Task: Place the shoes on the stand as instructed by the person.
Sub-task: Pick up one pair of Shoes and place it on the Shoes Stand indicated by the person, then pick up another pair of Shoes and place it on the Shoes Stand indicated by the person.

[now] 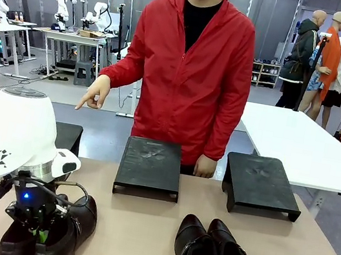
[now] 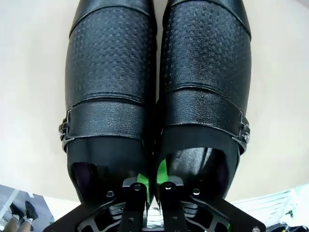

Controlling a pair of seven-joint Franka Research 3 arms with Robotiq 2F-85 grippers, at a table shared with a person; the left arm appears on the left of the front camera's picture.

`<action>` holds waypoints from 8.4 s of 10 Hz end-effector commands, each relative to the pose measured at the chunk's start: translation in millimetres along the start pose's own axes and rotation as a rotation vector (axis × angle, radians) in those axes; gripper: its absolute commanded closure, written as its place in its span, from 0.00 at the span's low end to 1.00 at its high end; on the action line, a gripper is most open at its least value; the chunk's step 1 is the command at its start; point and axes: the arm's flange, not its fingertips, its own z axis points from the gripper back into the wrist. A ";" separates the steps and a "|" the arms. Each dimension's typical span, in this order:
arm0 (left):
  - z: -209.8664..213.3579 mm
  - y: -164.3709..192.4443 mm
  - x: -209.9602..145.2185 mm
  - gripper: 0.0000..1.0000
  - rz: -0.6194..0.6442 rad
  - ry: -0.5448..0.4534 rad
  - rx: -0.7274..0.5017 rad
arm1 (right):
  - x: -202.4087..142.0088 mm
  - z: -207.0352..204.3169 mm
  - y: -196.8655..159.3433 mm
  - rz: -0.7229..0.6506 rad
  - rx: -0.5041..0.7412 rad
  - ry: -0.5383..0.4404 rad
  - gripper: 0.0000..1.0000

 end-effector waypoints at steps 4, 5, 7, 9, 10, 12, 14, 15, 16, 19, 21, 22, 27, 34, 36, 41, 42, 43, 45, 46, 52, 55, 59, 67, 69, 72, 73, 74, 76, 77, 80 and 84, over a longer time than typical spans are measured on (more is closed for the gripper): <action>60.2 24.0 -58.6 1.00 -0.011 -0.137 -0.011 | 1.0 1.4 0.9 0.016 0.012 -0.009 0.00; 93.1 26.9 -64.2 1.00 -0.019 -0.198 0.004 | 1.0 1.4 0.9 0.016 0.012 -0.009 0.00; 132.3 36.3 -63.4 1.00 -0.021 -0.242 -0.001 | 1.0 1.4 0.9 0.016 0.012 -0.009 0.00; 142.3 39.9 -59.9 1.00 -0.038 -0.250 -0.007 | 1.0 1.4 0.9 0.016 0.012 -0.009 0.00; 146.1 39.1 -62.2 1.00 -0.048 -0.264 -0.006 | 1.0 1.4 0.9 0.016 0.012 -0.009 0.00; 150.7 32.2 -61.9 1.00 -0.011 -0.241 -0.021 | 1.0 1.4 0.9 0.016 0.012 -0.009 0.00; 150.7 32.2 -61.9 1.00 -0.011 -0.241 -0.021 | 1.0 1.4 0.9 0.016 0.012 -0.009 0.00; 150.7 32.2 -61.9 1.00 -0.011 -0.241 -0.021 | 1.0 1.4 0.9 0.016 0.012 -0.009 0.00; 144.5 34.7 -61.2 0.93 -0.020 -0.227 -0.015 | 1.0 1.4 0.9 0.016 0.012 -0.009 0.00; 163.8 71.4 -11.3 0.93 0.010 -0.226 0.028 | 1.0 1.4 0.9 0.016 0.012 -0.009 0.00; 178.4 106.8 39.7 0.93 0.089 -0.303 0.035 | 1.0 1.4 0.9 0.016 0.012 -0.009 0.00; 180.9 122.7 64.5 0.93 0.096 -0.329 0.033 | 1.0 1.4 0.9 0.016 0.012 -0.009 0.00; 173.0 143.9 147.3 0.93 -0.003 -0.420 0.076 | 1.0 1.4 0.9 0.016 0.012 -0.009 0.00; 155.9 147.9 154.3 0.93 0.017 -0.419 0.061 | 1.0 1.4 0.9 0.016 0.012 -0.009 0.00; 148.3 153.6 181.3 0.93 -0.022 -0.431 0.030 | 1.0 1.4 0.9 0.016 0.012 -0.009 0.00; 121.4 166.1 243.8 0.93 -0.097 -0.488 0.037 | 1.0 1.4 0.9 0.016 0.012 -0.009 0.00; 116.2 167.2 250.5 0.93 -0.099 -0.475 0.034 | 1.0 1.4 0.9 0.016 0.012 -0.009 0.00; 110.8 167.8 255.7 0.93 -0.091 -0.457 0.032 | 1.0 1.4 0.9 0.016 0.012 -0.009 0.00; 100.6 170.0 262.5 0.93 -0.088 -0.440 0.025 | 1.0 1.4 0.9 0.016 0.012 -0.009 0.00; 97.8 171.2 264.4 0.93 -0.088 -0.430 0.014 | 1.0 1.4 0.9 0.016 0.012 -0.009 0.00; 81.6 174.8 269.9 0.72 -0.116 -0.408 -0.013 | 1.0 1.4 0.9 0.016 0.012 -0.009 0.00; 79.8 173.9 270.0 0.29 -0.128 -0.401 -0.012 | 1.0 1.4 0.9 0.016 0.012 -0.009 0.00; 83.3 176.6 266.2 0.00 -0.125 -0.397 -0.020 | 1.0 1.4 0.9 0.016 0.012 -0.009 0.00; 80.1 170.8 264.4 0.00 -0.102 -0.400 0.003 | 1.0 1.4 0.9 0.016 0.012 -0.009 0.00; 80.1 170.8 264.4 0.00 -0.102 -0.400 0.003 | 1.0 1.4 0.9 0.016 0.012 -0.009 0.00; 80.1 170.8 264.4 0.00 -0.102 -0.400 0.003 | 1.0 1.4 0.9 0.016 0.012 -0.009 0.00; 80.1 170.8 264.4 0.00 -0.102 -0.400 0.003 | 1.0 1.4 0.9 0.016 0.012 -0.009 0.00; 80.1 170.8 264.4 0.00 -0.102 -0.400 0.003 | 1.0 1.4 0.9 0.016 0.012 -0.009 0.00; 103.0 182.6 242.7 0.00 -0.122 -0.409 -0.060 | 1.0 1.4 0.9 0.016 0.012 -0.009 0.00; 119.6 198.1 217.2 0.00 -0.137 -0.393 -0.138 | 1.0 1.4 0.9 0.016 0.012 -0.009 0.00; 151.6 248.5 145.3 0.00 -0.217 -0.378 -0.382 | 1.0 1.4 0.9 0.016 0.012 -0.009 0.00; 144.6 337.2 61.9 0.00 -0.286 -0.323 -0.809 | 1.0 1.4 0.9 0.016 0.012 -0.009 0.00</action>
